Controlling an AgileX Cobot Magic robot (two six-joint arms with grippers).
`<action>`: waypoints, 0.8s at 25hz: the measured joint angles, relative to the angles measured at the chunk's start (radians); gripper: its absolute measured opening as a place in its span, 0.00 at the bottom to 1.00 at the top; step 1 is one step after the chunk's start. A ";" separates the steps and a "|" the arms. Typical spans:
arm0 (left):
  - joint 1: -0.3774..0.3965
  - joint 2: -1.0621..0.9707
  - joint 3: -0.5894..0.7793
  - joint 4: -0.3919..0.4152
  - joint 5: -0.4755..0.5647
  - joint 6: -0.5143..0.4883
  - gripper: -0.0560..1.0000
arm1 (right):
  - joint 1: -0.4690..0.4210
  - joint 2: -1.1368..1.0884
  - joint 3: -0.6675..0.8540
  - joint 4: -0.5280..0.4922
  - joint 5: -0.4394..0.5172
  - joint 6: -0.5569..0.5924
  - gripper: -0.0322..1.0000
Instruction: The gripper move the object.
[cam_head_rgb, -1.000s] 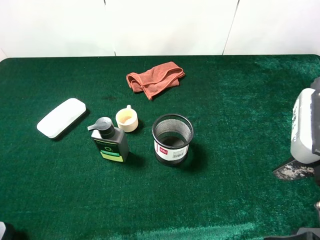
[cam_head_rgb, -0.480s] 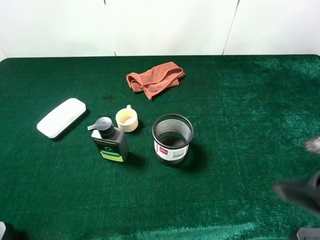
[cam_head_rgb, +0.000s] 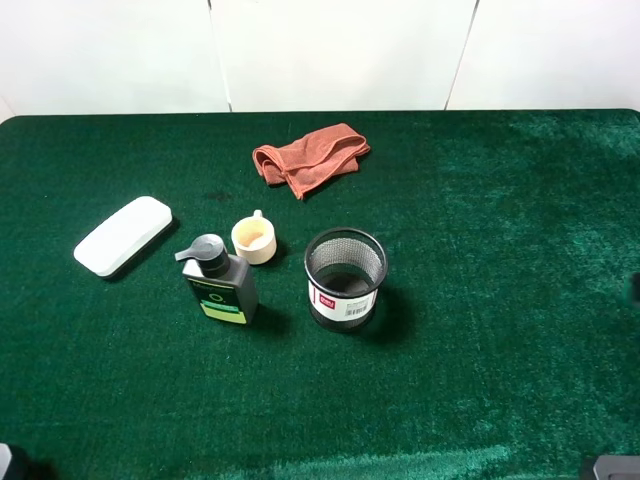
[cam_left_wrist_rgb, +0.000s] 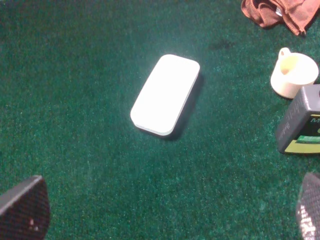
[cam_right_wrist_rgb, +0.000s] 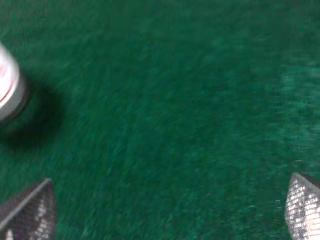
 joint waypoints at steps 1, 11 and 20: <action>0.000 0.000 0.000 0.000 0.000 0.000 0.99 | -0.026 -0.019 0.000 0.000 0.000 0.000 0.70; 0.000 0.000 0.000 0.000 0.000 0.000 0.99 | -0.196 -0.181 0.002 0.000 0.001 0.004 0.70; 0.000 0.000 0.000 0.000 0.000 0.000 0.99 | -0.252 -0.331 0.003 0.000 0.001 0.004 0.70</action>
